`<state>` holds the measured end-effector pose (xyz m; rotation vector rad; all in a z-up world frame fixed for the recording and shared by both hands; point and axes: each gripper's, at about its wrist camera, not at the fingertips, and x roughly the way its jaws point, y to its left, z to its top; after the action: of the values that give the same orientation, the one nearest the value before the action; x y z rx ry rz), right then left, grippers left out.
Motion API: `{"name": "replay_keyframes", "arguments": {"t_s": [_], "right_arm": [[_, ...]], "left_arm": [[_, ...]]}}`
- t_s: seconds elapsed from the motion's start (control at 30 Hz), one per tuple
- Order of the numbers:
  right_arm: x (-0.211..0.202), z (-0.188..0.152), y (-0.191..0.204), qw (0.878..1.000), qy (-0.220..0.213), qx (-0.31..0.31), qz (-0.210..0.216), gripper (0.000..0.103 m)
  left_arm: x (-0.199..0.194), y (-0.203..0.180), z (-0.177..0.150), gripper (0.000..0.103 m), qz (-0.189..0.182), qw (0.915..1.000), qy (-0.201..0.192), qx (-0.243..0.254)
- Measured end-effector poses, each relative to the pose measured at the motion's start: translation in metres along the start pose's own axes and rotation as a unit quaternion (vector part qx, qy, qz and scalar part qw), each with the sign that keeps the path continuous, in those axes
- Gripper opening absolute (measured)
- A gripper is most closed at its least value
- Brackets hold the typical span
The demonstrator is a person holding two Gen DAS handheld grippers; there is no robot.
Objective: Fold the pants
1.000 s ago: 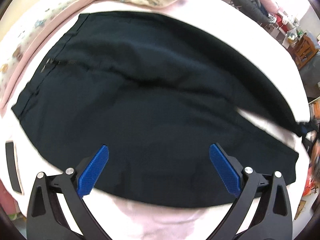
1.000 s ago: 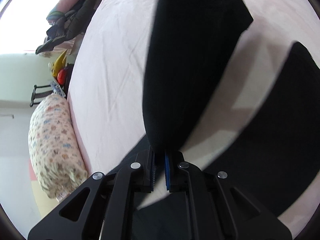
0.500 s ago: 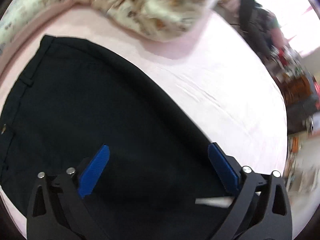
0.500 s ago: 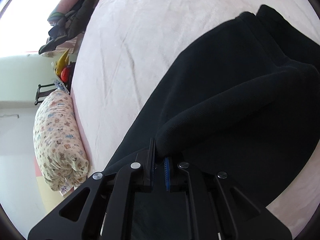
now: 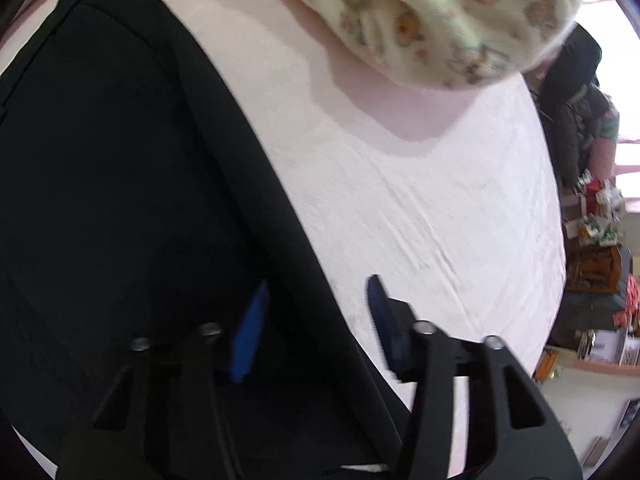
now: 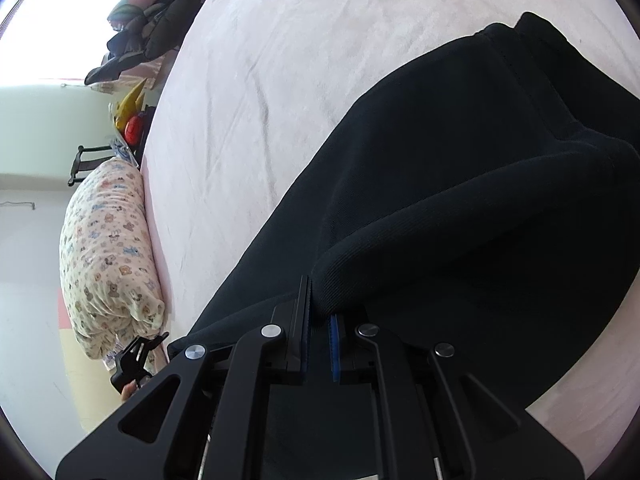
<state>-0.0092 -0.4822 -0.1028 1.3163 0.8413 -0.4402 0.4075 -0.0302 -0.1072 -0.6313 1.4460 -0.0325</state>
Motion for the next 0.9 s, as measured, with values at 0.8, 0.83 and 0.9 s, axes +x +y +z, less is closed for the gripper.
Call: {"name": "replay_keyframes", "arguments": {"t_s": [0.8, 0.83, 0.9], "right_arm": [[-0.027, 0.014, 0.004, 0.999, -0.018, -0.028, 0.000, 0.008], [-0.029, 0.014, 0.004, 0.999, -0.018, -0.030, 0.000, 0.008], [-0.033, 0.013, 0.003, 0.999, -0.018, -0.035, -0.003, 0.008]], "left_arm": [[-0.092, 0.072, -0.076, 0.004, -0.046, 0.9882, -0.126, -0.074], [-0.103, 0.080, -0.090, 0.004, -0.052, 0.9860, -0.137, -0.078], [-0.117, 0.096, -0.110, 0.004, -0.056, 0.9830, -0.152, -0.085]]}}
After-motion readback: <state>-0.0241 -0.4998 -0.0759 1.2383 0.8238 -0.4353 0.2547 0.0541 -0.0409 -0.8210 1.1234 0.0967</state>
